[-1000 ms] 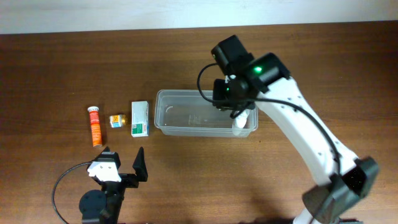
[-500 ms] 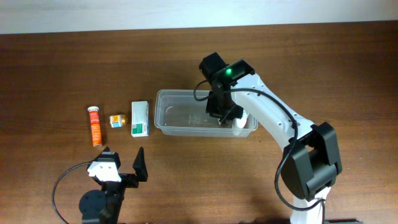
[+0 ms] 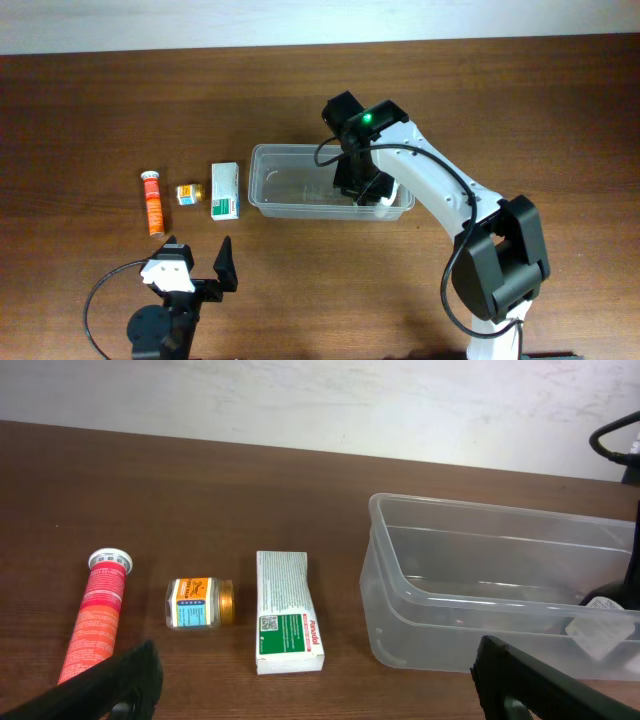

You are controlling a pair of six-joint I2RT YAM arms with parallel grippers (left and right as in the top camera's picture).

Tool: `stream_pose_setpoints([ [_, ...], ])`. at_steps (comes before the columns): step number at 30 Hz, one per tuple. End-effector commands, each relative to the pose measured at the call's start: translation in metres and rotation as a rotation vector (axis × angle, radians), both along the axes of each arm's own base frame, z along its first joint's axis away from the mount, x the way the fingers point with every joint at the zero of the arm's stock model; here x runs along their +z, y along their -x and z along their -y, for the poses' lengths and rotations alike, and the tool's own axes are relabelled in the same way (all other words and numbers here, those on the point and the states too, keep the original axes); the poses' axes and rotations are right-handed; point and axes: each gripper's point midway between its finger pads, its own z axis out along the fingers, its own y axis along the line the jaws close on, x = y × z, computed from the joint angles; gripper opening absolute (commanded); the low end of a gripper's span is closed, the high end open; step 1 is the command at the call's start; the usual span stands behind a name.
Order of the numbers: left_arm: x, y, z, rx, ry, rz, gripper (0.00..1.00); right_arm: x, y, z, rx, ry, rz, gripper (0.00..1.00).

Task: Pack container
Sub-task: 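Lower the brown bottle into the container beside the white bottle, release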

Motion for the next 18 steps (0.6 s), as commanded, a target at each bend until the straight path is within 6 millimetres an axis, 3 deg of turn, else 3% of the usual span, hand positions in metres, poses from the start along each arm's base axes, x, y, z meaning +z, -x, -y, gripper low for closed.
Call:
stream_pose_setpoints([
  [1,0.0,0.0,0.001,-0.002,0.008,0.002,1.0,0.004,0.003,-0.004,0.002,-0.022,-0.002,0.47],
  [2,0.0,0.0,0.001,-0.002,0.008,0.002,1.0,0.008,-0.001,-0.003,0.023,-0.023,0.021,0.63],
  [4,-0.001,0.0,0.001,-0.002,0.008,0.002,1.0,0.013,-0.005,-0.001,0.025,-0.015,0.053,0.69],
  [8,0.0,0.0,0.001,-0.002,0.008,0.002,1.0,0.033,-0.017,-0.006,0.087,-0.049,0.144,0.7],
  [11,-0.001,0.0,0.001,-0.002,0.008,0.002,1.0,0.059,-0.026,-0.008,0.143,-0.066,0.233,0.7],
  [15,0.0,0.0,0.001,-0.002,0.008,0.002,1.0,0.113,-0.033,-0.001,0.193,-0.091,0.366,0.69],
  [18,-0.001,0.0,0.001,-0.002,0.008,0.002,1.0,0.144,-0.032,0.02,0.144,-0.103,0.419,0.7],
])
